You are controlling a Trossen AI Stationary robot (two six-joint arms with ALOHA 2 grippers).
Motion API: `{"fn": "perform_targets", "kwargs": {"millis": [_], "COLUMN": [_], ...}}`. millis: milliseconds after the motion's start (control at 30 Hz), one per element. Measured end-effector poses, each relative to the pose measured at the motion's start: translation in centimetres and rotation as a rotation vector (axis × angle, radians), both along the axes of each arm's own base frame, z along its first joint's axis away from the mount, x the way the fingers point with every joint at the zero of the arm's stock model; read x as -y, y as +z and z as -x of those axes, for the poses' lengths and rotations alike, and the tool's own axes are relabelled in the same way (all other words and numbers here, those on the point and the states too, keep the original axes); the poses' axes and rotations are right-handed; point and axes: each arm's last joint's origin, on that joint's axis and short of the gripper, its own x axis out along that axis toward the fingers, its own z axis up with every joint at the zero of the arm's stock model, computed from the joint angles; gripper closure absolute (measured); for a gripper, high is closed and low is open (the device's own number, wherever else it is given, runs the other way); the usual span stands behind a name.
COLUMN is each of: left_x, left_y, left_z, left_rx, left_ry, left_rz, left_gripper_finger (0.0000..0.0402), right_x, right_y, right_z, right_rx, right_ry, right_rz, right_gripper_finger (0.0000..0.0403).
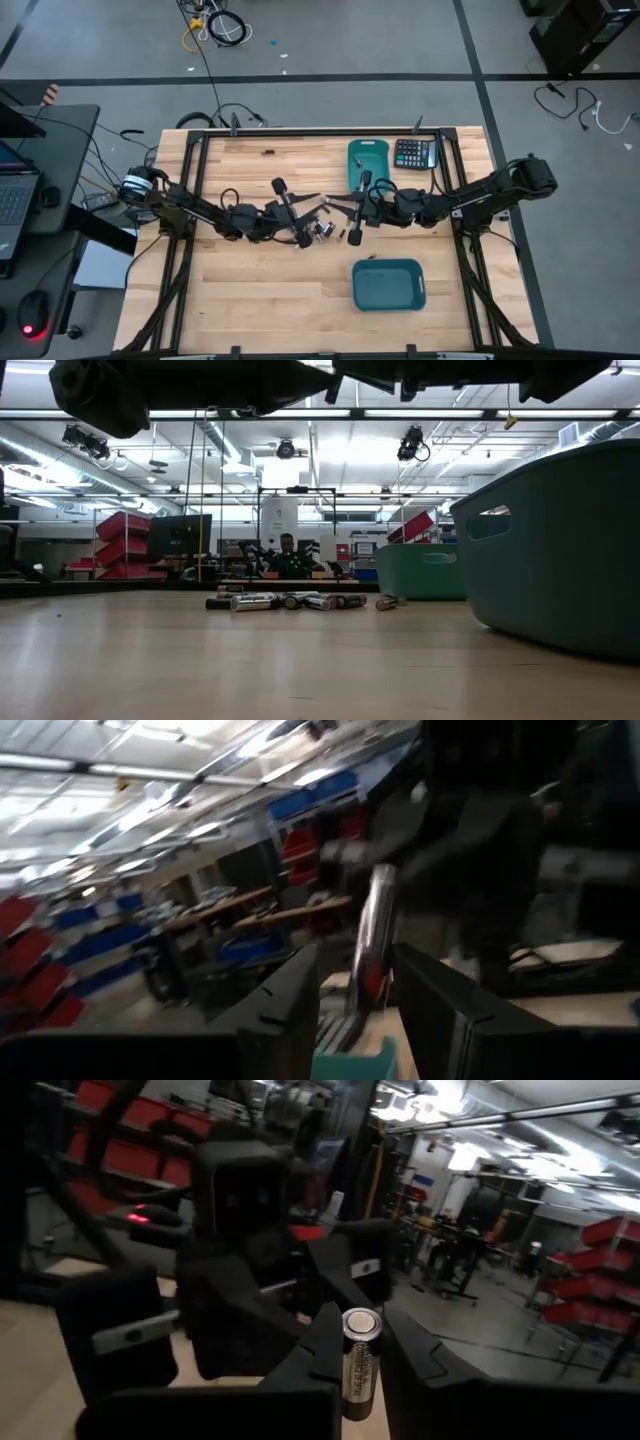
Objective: Sort batteries
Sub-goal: Put the silver battery into the green bin
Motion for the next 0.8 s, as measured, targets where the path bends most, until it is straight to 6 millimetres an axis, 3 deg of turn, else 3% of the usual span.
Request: {"fn": "perform_targets", "kwargs": {"millis": [233, 467, 633, 800], "left_x": [0.3, 0.8, 0.7, 1.1], "left_y": [-0.7, -0.9, -1.0, -1.4], "left_z": [0.6, 1.0, 1.4, 1.7], "left_rx": [-0.037, -0.053, -0.067, -0.127], "left_ry": [0.146, 0.238, 0.395, 0.519], "left_rz": [0.046, 0.075, 0.12, 0.119], "left_gripper_finger": [0.0269, 0.0269, 0.0269, 0.0268], "right_x": [0.9, 3.8, 6.3, 8.2], "right_y": [1.5, 2.3, 1.3, -1.7], "right_z": [1.3, 3.4, 4.6, 6.3], "right_rx": [-0.007, -0.118, -0.226, -0.239], "right_ry": [-0.074, -0.229, -0.316, -0.349], "right_rz": [-0.019, -0.098, -0.166, -0.331], "right_gripper_finger": [0.0373, 0.0373, 0.0373, 0.0373]}}
